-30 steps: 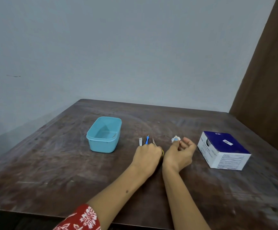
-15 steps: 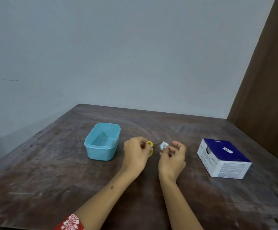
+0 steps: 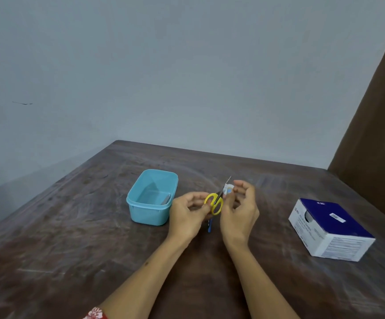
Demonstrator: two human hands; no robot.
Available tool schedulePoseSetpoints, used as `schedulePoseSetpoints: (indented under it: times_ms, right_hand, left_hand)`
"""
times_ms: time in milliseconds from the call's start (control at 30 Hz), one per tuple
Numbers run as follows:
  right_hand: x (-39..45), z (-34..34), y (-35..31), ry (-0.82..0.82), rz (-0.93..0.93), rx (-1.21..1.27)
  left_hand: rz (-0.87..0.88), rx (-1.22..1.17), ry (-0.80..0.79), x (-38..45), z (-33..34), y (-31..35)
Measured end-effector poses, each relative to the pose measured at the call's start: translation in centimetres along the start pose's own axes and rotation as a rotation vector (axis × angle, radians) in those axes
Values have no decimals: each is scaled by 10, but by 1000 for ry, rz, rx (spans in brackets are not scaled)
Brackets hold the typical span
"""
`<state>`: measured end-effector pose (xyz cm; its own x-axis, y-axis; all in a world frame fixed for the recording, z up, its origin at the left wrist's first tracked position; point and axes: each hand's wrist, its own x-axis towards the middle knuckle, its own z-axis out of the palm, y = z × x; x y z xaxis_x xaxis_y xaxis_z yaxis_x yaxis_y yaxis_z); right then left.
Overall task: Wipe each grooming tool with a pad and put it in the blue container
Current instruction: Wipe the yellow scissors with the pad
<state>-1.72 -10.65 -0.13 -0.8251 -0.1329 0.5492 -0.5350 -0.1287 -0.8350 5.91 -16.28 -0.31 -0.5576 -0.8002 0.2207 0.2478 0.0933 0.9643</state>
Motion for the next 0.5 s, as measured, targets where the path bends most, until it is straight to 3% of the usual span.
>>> schedulePoseSetpoints:
  times_ms: [233, 500]
  right_hand:
    - [2, -7, 8, -93, 137, 102]
    - [4, -12, 3, -54, 270, 214]
  left_hand:
    - [-32, -3, 20, 3, 1, -6]
    - [-50, -27, 10, 0, 1, -4]
